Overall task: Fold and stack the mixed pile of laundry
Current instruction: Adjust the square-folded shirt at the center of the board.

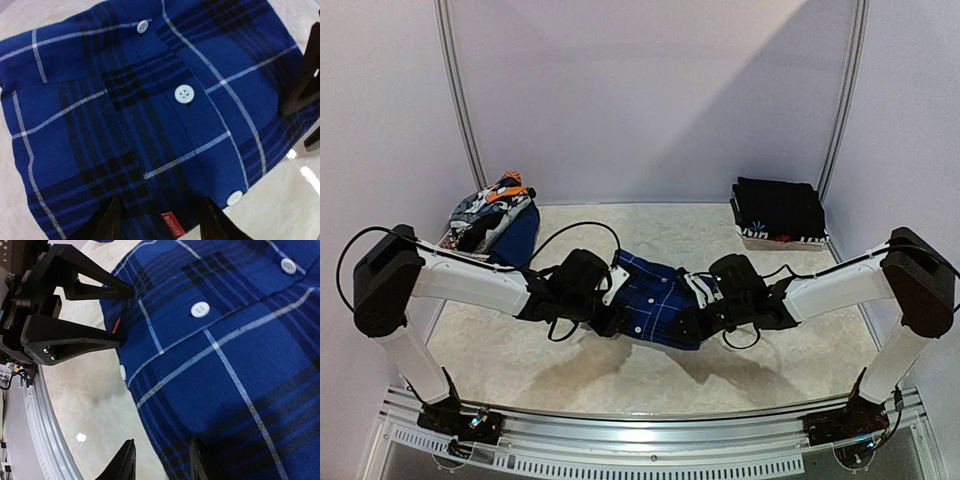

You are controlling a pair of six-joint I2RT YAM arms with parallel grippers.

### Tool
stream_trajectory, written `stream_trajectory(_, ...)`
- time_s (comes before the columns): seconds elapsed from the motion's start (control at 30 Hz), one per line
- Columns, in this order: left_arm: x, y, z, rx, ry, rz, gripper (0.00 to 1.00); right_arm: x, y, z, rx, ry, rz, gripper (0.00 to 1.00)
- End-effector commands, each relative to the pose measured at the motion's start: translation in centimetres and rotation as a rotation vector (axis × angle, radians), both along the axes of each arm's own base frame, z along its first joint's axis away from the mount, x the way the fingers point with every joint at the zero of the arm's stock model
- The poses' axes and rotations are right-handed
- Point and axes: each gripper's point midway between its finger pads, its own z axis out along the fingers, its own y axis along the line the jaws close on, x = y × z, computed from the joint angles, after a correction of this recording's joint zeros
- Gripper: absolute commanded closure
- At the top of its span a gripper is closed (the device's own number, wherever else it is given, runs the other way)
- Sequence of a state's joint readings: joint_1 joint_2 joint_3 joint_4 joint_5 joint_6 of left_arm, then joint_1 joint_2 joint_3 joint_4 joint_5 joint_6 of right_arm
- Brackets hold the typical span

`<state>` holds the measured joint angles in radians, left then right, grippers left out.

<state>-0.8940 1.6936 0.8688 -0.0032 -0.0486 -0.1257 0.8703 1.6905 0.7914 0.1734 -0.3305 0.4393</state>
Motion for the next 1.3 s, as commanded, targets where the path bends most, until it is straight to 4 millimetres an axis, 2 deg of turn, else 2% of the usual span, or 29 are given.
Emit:
stream_trajectory(0.0,1.3,0.3,-1.2,-0.014,0.016,0.035,0.46,1.4,-1.3,-2.1,-0.046,0.007,-0.049,0.63)
stream_trajectory(0.23,0.7,1.7,-3.8,0.023,0.073,0.067,0.46,1.7,-2.8,-5.6,-0.087,0.083,-0.066,0.65)
stream_trajectory(0.37,0.4,2.1,-3.6,0.03,0.082,0.076,0.47,1.4,-2.8,-6.3,-0.099,0.111,-0.055,0.65)
stream_trajectory(0.47,1.0,2.1,-1.5,0.018,0.033,0.08,0.47,1.5,-2.4,-5.0,-0.076,0.103,-0.049,0.65)
stream_trajectory(0.5,0.8,2.5,-1.4,0.039,0.039,0.075,0.47,1.6,-2.2,-4.0,-0.061,0.091,-0.046,0.65)
stream_trajectory(0.67,1.6,2.2,1.6,0.032,-0.007,0.072,0.46,2.7,-1.5,0.2,-0.015,0.046,-0.059,0.64)
stream_trajectory(0.83,3.2,1.8,4.7,0.003,-0.064,0.087,0.46,4.3,-2.0,3.3,0.024,-0.001,-0.119,0.64)
stream_trajectory(1.0,4.9,1.1,5.9,-0.013,-0.087,0.091,0.46,5.9,-3.3,4.1,0.038,0.0,-0.175,0.64)
stream_trajectory(1.27,8.0,1.1,5.9,-0.062,-0.062,0.102,0.46,8.6,-5.7,4.0,0.051,0.017,-0.252,0.64)
